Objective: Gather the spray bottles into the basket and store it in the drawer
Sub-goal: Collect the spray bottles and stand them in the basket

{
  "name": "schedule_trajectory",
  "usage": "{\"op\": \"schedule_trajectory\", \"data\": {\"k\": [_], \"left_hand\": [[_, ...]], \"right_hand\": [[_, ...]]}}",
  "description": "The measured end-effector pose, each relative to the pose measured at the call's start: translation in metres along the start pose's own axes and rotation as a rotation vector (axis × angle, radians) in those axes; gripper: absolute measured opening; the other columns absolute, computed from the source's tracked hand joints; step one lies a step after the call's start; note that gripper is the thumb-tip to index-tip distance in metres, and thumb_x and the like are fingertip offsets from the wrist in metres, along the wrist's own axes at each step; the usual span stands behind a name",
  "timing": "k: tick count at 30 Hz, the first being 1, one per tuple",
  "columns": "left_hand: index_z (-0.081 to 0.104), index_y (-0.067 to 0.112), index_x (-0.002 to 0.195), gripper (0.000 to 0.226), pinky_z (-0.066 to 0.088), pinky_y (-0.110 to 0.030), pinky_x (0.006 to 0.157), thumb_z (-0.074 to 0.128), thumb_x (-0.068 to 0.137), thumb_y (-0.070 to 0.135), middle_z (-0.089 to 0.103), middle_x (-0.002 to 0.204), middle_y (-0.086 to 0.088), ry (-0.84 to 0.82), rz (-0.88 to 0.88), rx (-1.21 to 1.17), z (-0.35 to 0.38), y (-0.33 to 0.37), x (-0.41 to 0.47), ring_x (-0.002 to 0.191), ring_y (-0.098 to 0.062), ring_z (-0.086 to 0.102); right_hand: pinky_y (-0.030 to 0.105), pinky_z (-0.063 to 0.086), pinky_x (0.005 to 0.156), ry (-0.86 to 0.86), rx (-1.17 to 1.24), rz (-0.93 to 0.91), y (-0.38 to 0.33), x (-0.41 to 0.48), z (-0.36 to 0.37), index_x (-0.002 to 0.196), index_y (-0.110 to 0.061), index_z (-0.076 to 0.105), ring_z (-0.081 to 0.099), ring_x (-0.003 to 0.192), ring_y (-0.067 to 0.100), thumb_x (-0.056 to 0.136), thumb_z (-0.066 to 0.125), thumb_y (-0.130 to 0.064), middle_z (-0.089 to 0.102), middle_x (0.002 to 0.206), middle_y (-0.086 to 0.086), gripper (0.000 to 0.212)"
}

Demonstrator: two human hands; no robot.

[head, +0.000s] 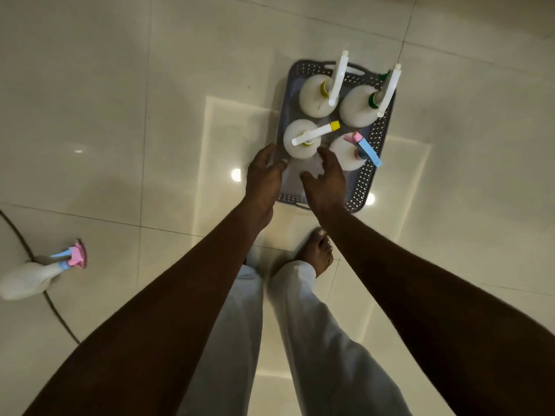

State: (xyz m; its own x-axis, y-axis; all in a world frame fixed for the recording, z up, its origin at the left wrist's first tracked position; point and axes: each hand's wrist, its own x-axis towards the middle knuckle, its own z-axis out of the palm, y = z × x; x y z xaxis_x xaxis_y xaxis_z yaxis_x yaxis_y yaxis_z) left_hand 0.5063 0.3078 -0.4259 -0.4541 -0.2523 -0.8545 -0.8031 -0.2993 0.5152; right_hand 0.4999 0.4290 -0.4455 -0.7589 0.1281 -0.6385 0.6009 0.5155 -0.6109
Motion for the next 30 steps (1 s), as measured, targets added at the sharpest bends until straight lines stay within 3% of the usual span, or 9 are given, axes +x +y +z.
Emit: {"op": "schedule_trajectory", "data": {"k": [3, 9, 12, 14, 16, 19, 21, 25, 30], "left_hand": [[0.05, 0.022, 0.151, 0.053, 0.047, -0.037, 0.109, 0.063, 0.1, 0.016, 0.05, 0.158, -0.002, 0.006, -0.016, 0.04, -0.026, 0.015, -0.039, 0.141, -0.024, 0.051], [0.061, 0.031, 0.139, 0.045, 0.053, -0.049, 0.106, 0.065, 0.094, 0.028, 0.061, 0.144, 0.009, 0.06, 0.034, 0.063, -0.092, 0.062, -0.149, 0.129, -0.019, 0.061], [0.064, 0.025, 0.137, 0.037, 0.056, -0.022, 0.087, 0.064, 0.1, 0.02, 0.066, 0.137, 0.007, 0.11, 0.063, 0.013, -0.137, 0.089, -0.214, 0.103, 0.008, 0.066], [0.066, 0.017, 0.132, 0.031, 0.052, -0.009, 0.071, 0.062, 0.102, 0.014, 0.068, 0.133, -0.003, 0.16, 0.055, -0.054, -0.161, 0.102, -0.252, 0.089, 0.008, 0.068], [0.067, 0.013, 0.13, 0.029, 0.052, -0.013, 0.078, 0.061, 0.102, 0.01, 0.068, 0.133, -0.009, 0.214, 0.057, -0.098, -0.183, 0.114, -0.292, 0.101, -0.005, 0.066], [0.067, 0.01, 0.132, 0.03, 0.051, -0.034, 0.106, 0.06, 0.103, 0.011, 0.069, 0.134, -0.013, 0.284, 0.081, -0.191, -0.21, 0.122, -0.342, 0.122, -0.02, 0.064], [0.067, 0.011, 0.132, 0.03, 0.048, -0.044, 0.113, 0.06, 0.103, 0.013, 0.069, 0.133, -0.012, 0.349, 0.09, -0.254, -0.227, 0.12, -0.375, 0.127, -0.026, 0.063], [0.069, 0.015, 0.129, 0.028, 0.051, -0.045, 0.112, 0.061, 0.102, 0.016, 0.072, 0.129, -0.008, 0.463, 0.103, -0.421, -0.256, 0.106, -0.428, 0.122, -0.022, 0.066], [0.073, 0.028, 0.12, 0.023, 0.054, -0.045, 0.104, 0.065, 0.099, 0.022, 0.076, 0.121, 0.002, 0.567, 0.101, -0.587, -0.29, 0.075, -0.478, 0.117, -0.018, 0.069]], "right_hand": [[0.043, 0.05, 0.115, -0.081, -0.006, 0.065, -0.019, -0.047, -0.015, 0.15, -0.013, 0.052, 0.053, 0.141, 0.024, 0.098, 0.071, -0.013, 0.057, 0.154, 0.005, 0.056], [0.038, 0.052, 0.111, -0.188, 0.028, 0.039, -0.093, -0.146, -0.043, 0.139, -0.012, 0.064, 0.062, 0.132, 0.021, 0.101, 0.069, -0.01, 0.066, 0.144, 0.004, 0.039], [0.026, 0.052, 0.104, -0.274, 0.021, 0.01, -0.144, -0.197, -0.055, 0.134, -0.013, 0.068, 0.065, 0.126, 0.018, 0.101, 0.068, -0.011, 0.07, 0.137, 0.002, 0.034], [0.026, 0.053, 0.102, -0.328, 0.0, -0.051, -0.173, -0.222, -0.062, 0.128, -0.014, 0.072, 0.067, 0.121, 0.017, 0.1, 0.068, -0.009, 0.073, 0.13, 0.001, 0.029], [0.024, 0.055, 0.099, -0.382, -0.028, -0.106, -0.203, -0.246, -0.065, 0.123, -0.016, 0.074, 0.069, 0.114, 0.015, 0.1, 0.069, -0.008, 0.075, 0.123, 0.001, 0.025], [0.024, 0.056, 0.094, -0.469, -0.061, -0.204, -0.24, -0.277, -0.064, 0.121, -0.013, 0.075, 0.07, 0.103, 0.007, 0.099, 0.068, -0.003, 0.075, 0.114, 0.0, 0.025], [0.024, 0.055, 0.095, -0.523, -0.076, -0.237, -0.263, -0.301, -0.06, 0.122, -0.014, 0.076, 0.069, 0.1, 0.004, 0.099, 0.067, -0.002, 0.076, 0.112, -0.001, 0.027], [0.031, 0.055, 0.101, -0.634, -0.134, -0.295, -0.298, -0.348, -0.049, 0.124, -0.02, 0.075, 0.069, 0.108, 0.013, 0.1, 0.068, -0.008, 0.077, 0.119, 0.001, 0.028], [0.034, 0.054, 0.102, -0.769, -0.212, -0.333, -0.322, -0.407, -0.019, 0.126, -0.014, 0.074, 0.068, 0.109, 0.014, 0.101, 0.067, -0.006, 0.076, 0.122, 0.007, 0.027]]}}
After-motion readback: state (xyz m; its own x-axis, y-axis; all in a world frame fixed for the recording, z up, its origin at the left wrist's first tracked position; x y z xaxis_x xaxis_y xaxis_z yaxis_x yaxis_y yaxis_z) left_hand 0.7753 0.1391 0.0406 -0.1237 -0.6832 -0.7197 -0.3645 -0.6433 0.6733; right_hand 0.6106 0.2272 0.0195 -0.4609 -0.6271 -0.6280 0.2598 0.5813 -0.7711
